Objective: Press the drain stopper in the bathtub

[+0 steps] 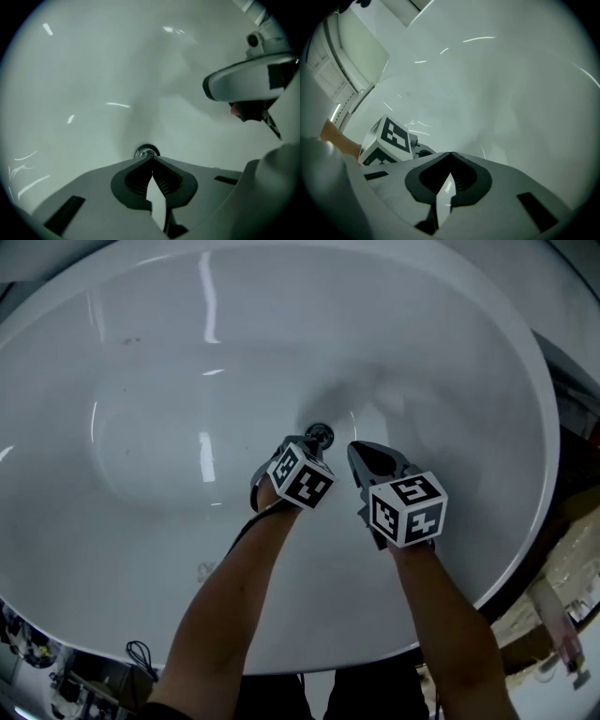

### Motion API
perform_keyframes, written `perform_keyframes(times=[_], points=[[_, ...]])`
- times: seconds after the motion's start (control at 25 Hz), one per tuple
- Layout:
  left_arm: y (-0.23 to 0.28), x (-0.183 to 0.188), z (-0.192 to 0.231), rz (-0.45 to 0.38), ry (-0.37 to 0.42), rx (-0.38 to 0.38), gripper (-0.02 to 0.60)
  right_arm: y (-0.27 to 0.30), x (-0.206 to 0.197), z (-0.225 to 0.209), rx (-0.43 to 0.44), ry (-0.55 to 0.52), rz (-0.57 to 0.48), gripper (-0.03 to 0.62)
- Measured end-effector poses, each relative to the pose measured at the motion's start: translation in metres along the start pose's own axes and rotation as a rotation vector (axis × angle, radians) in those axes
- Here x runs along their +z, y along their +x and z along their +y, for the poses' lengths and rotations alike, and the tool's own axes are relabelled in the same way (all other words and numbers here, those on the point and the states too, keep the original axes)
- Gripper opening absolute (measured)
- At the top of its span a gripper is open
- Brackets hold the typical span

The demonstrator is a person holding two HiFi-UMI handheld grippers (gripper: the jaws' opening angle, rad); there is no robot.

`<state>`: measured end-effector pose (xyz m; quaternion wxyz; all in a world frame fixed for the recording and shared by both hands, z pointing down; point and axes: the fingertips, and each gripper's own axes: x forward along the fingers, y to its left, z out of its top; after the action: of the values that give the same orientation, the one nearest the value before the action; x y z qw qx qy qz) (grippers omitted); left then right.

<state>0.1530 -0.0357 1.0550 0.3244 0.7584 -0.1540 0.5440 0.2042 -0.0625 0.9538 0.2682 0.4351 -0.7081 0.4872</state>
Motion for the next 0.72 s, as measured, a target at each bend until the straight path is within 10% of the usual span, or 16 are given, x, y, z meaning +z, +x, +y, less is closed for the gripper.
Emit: perform_keyframes(times=[0.36,0.72], points=[[-0.194,0.033,-0.041,-0.237,-0.119,-0.078,0.017,-0.122,0.051,0.1,0.0,-0.067,-0.043,0.014],[-0.456,-0.01,-0.095,-0.45,-0.098,-0.084,0.017,-0.266,0.101,0.293,0.047,-0.036,-0.156,0.014]])
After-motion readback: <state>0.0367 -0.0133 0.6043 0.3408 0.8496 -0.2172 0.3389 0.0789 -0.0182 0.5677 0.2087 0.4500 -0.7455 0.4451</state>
